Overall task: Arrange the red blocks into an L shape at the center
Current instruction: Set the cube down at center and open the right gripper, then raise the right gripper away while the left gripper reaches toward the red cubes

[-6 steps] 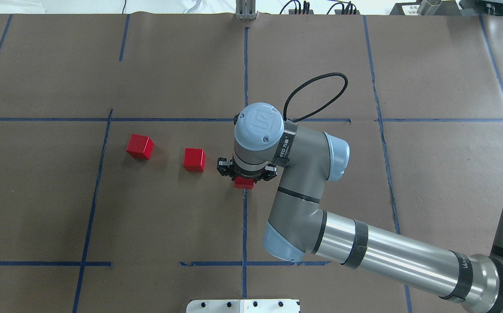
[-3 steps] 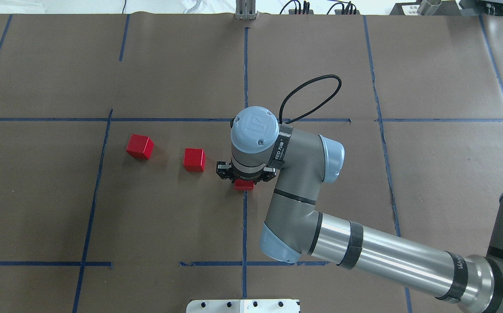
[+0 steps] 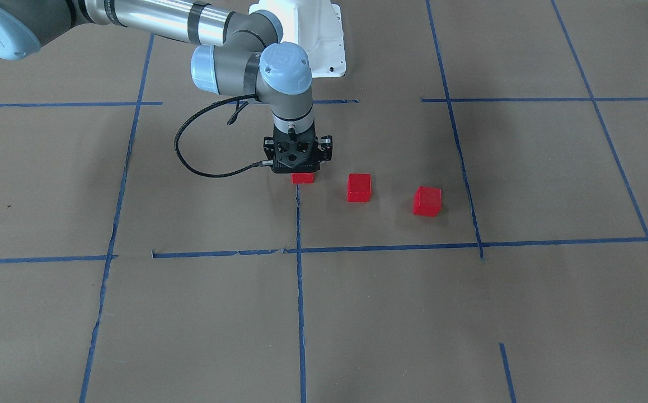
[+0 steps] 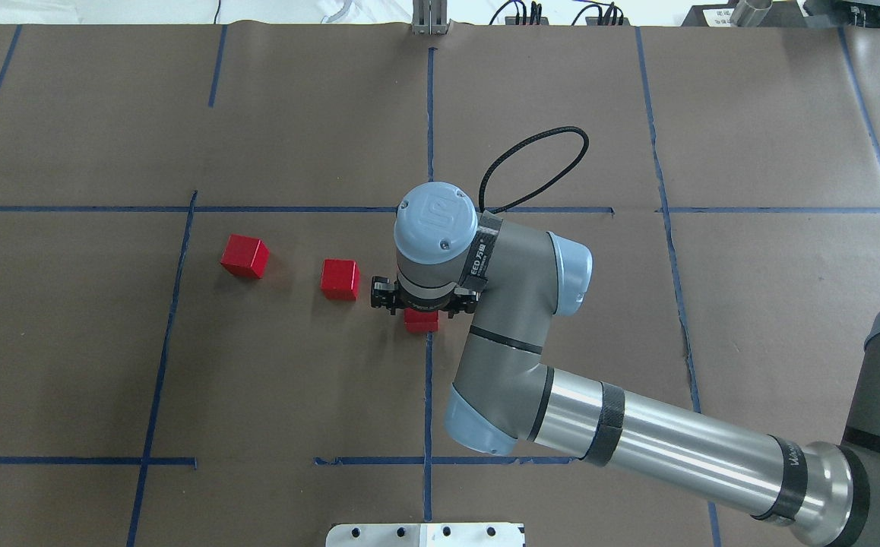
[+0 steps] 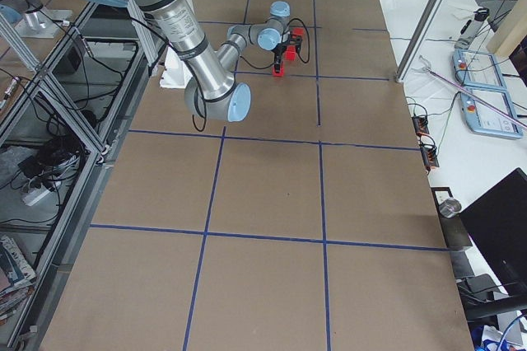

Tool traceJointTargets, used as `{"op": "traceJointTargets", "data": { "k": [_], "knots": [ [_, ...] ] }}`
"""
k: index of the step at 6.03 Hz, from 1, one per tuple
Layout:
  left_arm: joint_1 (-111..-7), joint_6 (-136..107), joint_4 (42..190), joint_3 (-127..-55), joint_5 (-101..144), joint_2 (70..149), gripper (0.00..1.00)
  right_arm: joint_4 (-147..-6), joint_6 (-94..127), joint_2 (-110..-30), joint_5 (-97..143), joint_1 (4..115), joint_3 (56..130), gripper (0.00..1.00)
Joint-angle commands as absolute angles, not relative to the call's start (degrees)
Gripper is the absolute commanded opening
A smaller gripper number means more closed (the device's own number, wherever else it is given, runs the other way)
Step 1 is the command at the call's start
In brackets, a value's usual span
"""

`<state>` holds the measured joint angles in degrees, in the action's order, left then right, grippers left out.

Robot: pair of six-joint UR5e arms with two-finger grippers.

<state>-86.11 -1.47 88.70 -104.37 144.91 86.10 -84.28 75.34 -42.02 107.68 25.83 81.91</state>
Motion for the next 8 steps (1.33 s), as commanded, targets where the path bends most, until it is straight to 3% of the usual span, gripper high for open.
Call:
{"op": "traceJointTargets", "data": {
  "k": [1, 3, 4, 8],
  "knots": [
    [-86.0, -1.5, 88.8, -104.5, 144.9, 86.3, 1.0, -84.5, 75.3, -41.9, 109.1, 28.7, 84.0, 1.0],
    [-81.1, -1.7, 90.1, -104.6, 144.9, 91.9, 1.0, -88.6, 75.2, -46.2, 117.7, 37.7, 93.6, 1.0],
    [-77.8, -6.0, 90.3, -104.9, 144.9, 94.7, 1.0, -87.5, 74.3, -54.9, 120.5, 40.4, 100.9, 1.0],
    [-56.0, -43.4, 90.8, -107.1, 140.6, 114.2, 1.0, -86.8, 57.0, -71.2, 133.8, 53.5, 109.9, 1.0]
  ]
}}
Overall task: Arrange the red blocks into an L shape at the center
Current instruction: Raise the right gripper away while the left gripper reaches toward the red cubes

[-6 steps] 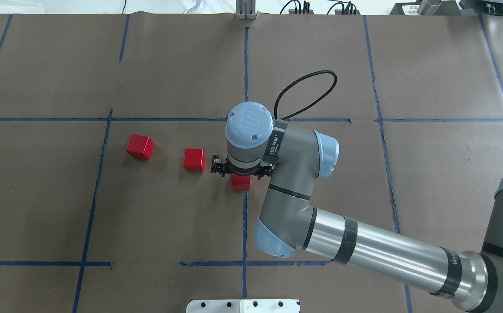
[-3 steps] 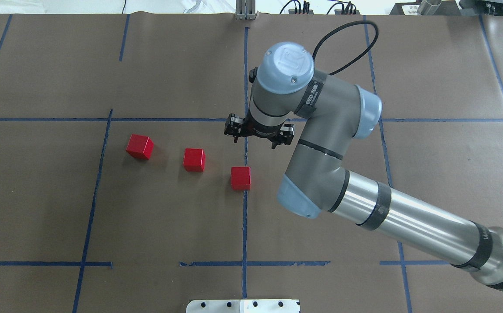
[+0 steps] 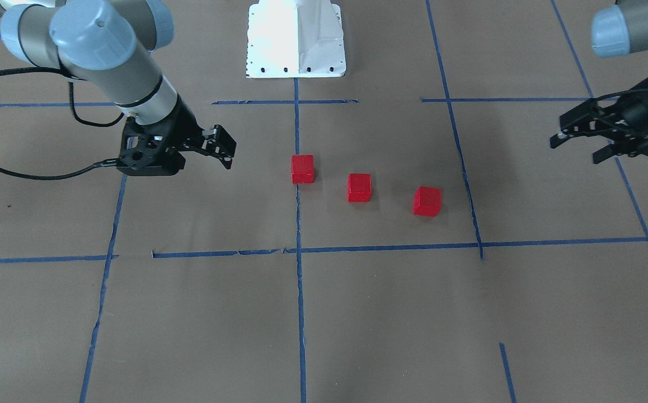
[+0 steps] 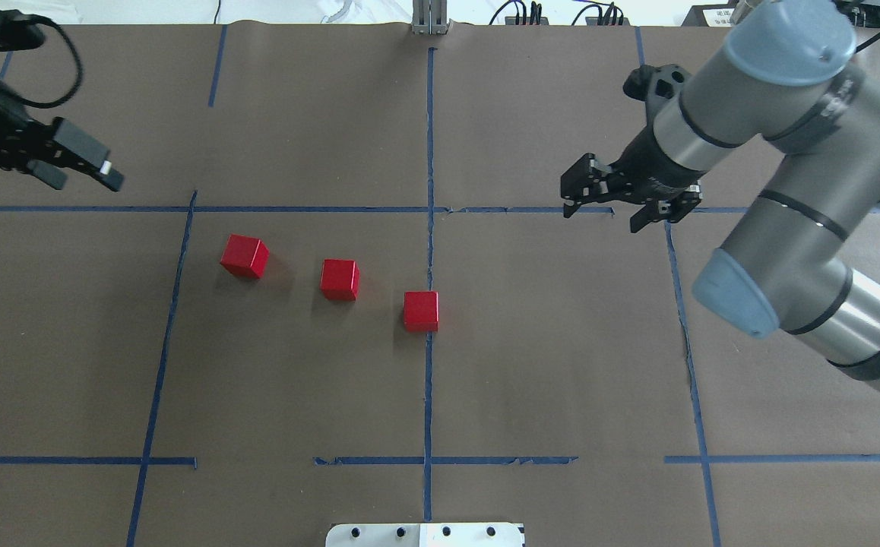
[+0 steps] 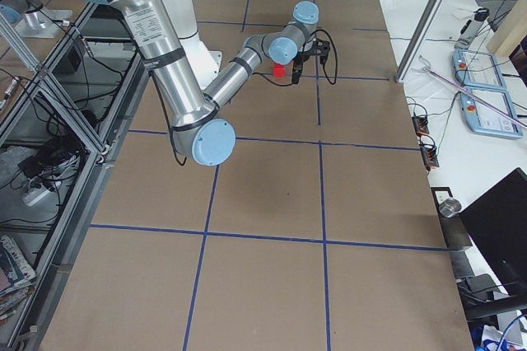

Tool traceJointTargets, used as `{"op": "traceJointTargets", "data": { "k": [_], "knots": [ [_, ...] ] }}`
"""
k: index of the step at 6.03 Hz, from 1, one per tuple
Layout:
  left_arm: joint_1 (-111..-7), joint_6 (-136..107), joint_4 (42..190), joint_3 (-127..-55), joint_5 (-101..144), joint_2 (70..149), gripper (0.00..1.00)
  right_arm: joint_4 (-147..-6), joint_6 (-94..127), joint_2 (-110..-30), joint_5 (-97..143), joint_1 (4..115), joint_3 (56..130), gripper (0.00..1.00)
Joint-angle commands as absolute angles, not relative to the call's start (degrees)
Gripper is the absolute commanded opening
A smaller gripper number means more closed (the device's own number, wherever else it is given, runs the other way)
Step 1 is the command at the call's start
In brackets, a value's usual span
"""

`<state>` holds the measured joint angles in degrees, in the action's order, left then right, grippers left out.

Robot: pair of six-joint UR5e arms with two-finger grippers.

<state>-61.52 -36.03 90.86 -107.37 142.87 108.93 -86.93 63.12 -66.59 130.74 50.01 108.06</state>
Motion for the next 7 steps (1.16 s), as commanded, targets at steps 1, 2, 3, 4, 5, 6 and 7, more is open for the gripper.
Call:
{"op": "traceJointTargets", "data": {
  "k": [1, 2, 3, 4, 5, 6, 7],
  "knots": [
    [-48.2, -50.0, 90.9, -106.4, 129.4, 118.0, 1.0, -86.8, 52.2, -74.3, 135.0, 55.6, 110.0, 1.0],
    [-43.3, -56.4, 91.2, -104.4, 127.0, 120.6, 1.0, -86.8, 46.5, -77.7, 135.1, 57.7, 110.0, 1.0],
    [-41.5, -57.3, 91.5, -102.6, 124.9, 122.8, 1.0, -86.8, 42.6, -81.4, 135.1, 59.5, 111.3, 1.0],
    [-39.4, -57.5, 91.4, -100.9, 120.8, 123.2, 1.0, -86.8, 40.5, -85.0, 136.0, 61.8, 112.1, 1.0],
    [-37.8, -59.9, 91.5, -96.7, 117.0, 125.3, 1.0, -86.7, 40.5, -87.4, 136.1, 63.6, 112.8, 1.0],
    [-35.0, -62.1, 91.5, -95.4, 113.8, 126.0, 1.0, -86.7, 40.5, -88.1, 136.1, 63.6, 113.2, 1.0],
    [-34.0, -62.5, 92.2, -94.1, 110.9, 126.3, 1.0, -86.7, 40.5, -88.2, 136.1, 63.6, 113.2, 1.0]
  ]
}}
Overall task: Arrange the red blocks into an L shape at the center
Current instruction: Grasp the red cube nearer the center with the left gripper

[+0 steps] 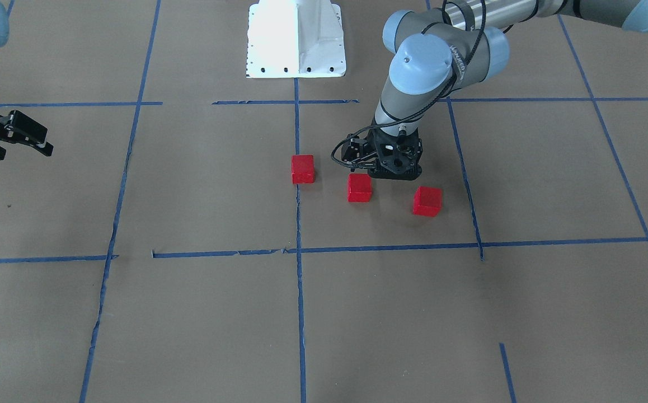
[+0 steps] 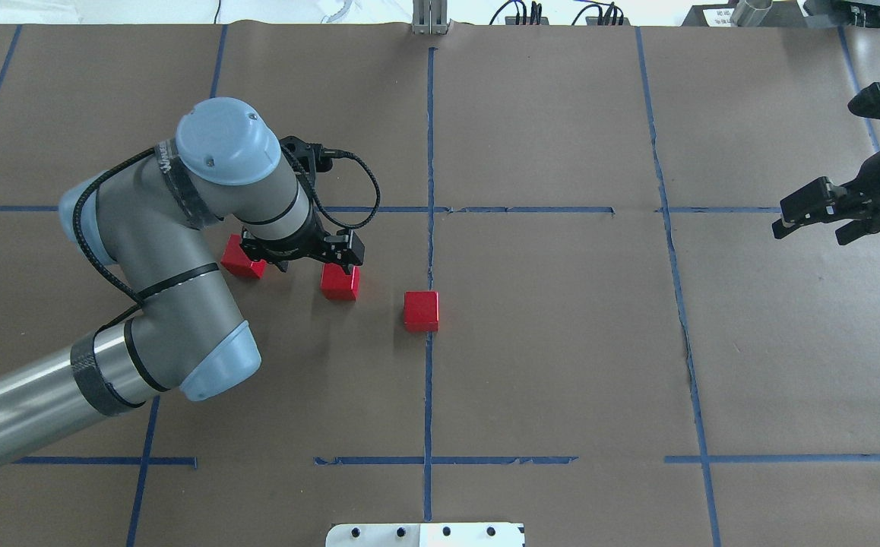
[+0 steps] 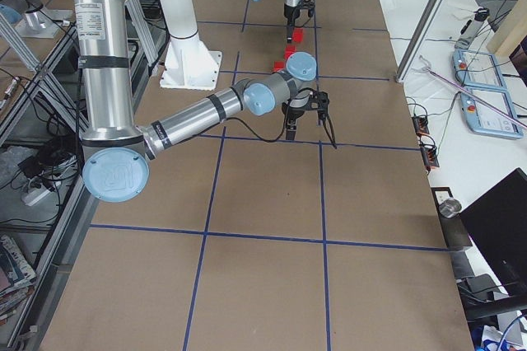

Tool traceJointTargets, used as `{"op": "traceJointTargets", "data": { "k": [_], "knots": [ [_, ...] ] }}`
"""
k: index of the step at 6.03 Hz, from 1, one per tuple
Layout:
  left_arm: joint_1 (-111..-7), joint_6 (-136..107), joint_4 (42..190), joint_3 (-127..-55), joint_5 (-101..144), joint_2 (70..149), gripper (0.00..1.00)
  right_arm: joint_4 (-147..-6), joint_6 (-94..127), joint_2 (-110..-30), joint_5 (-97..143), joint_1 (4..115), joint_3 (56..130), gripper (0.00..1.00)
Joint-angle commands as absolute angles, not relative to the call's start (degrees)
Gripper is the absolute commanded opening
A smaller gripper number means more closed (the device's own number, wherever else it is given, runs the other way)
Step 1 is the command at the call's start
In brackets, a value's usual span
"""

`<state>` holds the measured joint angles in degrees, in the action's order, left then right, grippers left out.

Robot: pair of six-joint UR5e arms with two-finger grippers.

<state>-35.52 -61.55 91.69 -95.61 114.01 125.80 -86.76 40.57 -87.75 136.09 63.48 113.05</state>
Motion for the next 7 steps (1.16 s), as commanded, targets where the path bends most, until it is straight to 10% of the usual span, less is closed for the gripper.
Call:
{"op": "traceJointTargets", "data": {
  "k": [1, 3, 4, 5, 7],
  "knots": [
    [-34.0, -62.5, 94.0, -90.6, 110.8, 127.8, 1.0, -86.7, 40.5, -88.3, 136.1, 63.6, 113.1, 1.0],
    [-34.0, -62.6, 98.7, -86.0, 110.8, 128.7, 1.0, -86.7, 40.5, -88.3, 136.1, 63.5, 112.9, 1.0],
    [-33.8, -62.8, 98.8, -85.4, 110.8, 128.8, 0.8, -86.7, 40.5, -88.2, 136.1, 63.5, 112.7, 1.0],
    [-33.8, -65.6, 98.8, -85.5, 110.9, 128.8, 0.17, -86.7, 40.5, -88.2, 136.1, 63.5, 112.7, 1.0],
    [-33.7, -68.5, 98.3, -85.4, 110.7, 132.0, 0.0, -86.7, 40.5, -88.1, 136.1, 63.5, 112.8, 1.0]
  ]
}}
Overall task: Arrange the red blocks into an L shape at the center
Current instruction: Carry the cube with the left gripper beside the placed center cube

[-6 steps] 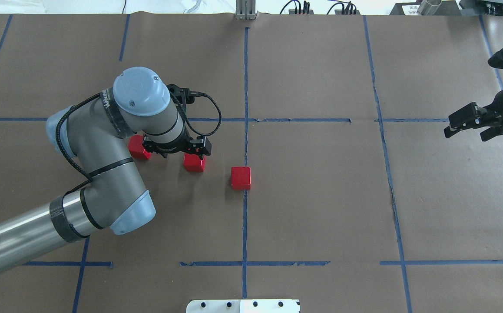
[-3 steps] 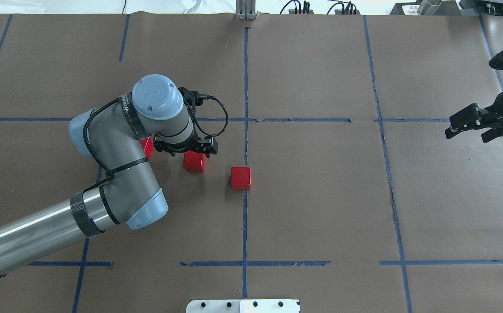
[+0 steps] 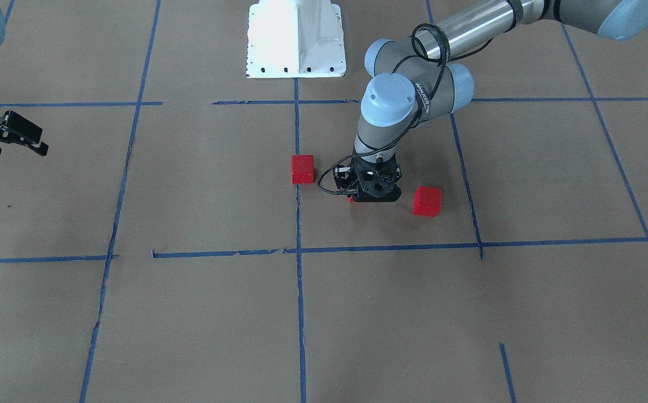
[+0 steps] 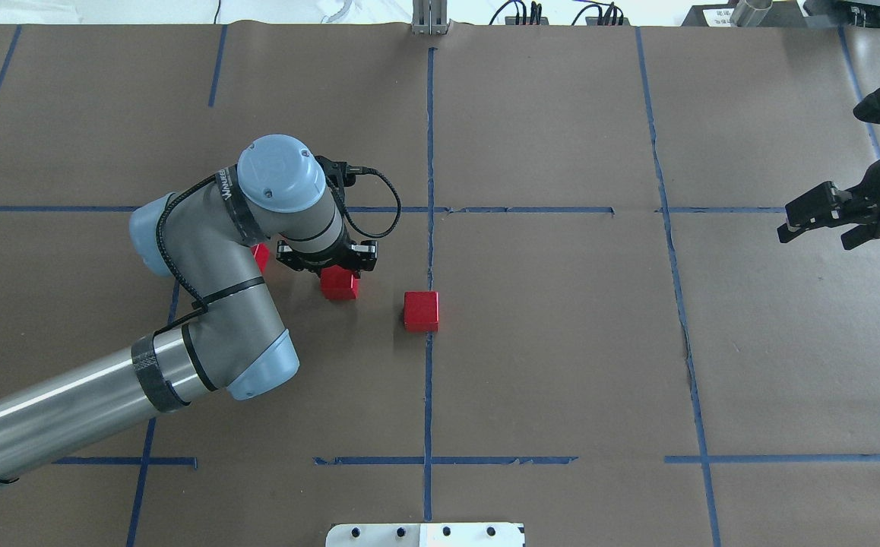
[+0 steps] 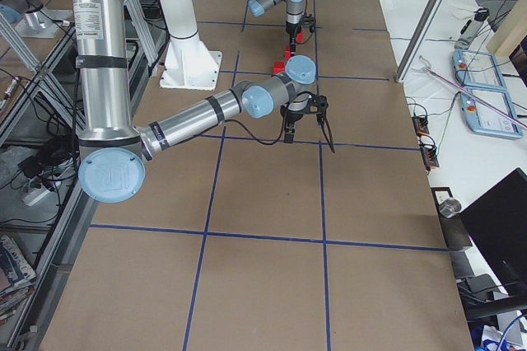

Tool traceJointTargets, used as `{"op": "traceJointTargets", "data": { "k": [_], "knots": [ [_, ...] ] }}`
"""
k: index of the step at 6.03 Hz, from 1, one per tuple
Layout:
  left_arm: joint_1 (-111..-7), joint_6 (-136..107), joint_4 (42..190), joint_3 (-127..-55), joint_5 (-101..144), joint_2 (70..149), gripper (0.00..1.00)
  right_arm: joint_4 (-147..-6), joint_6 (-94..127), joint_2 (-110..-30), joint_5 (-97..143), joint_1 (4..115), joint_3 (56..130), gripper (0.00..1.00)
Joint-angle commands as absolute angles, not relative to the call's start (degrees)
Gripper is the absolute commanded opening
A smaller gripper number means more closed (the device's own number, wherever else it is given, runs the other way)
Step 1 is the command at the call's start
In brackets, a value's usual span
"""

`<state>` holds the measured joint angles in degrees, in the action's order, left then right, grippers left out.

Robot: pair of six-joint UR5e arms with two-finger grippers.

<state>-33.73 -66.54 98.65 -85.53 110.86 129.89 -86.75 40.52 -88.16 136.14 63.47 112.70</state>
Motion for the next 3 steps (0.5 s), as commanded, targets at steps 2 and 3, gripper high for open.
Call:
{"op": "traceJointTargets", "data": {
  "k": [2, 3],
  "knots": [
    [-32.9, -69.9, 98.1, -77.3, 107.3, 141.3, 0.0, -86.8, 40.5, -87.9, 136.1, 63.5, 112.8, 1.0],
    [-32.6, -69.8, 98.3, -75.6, 107.2, 142.4, 0.0, -86.8, 40.5, -88.0, 136.1, 63.5, 112.7, 1.0]
  ]
}}
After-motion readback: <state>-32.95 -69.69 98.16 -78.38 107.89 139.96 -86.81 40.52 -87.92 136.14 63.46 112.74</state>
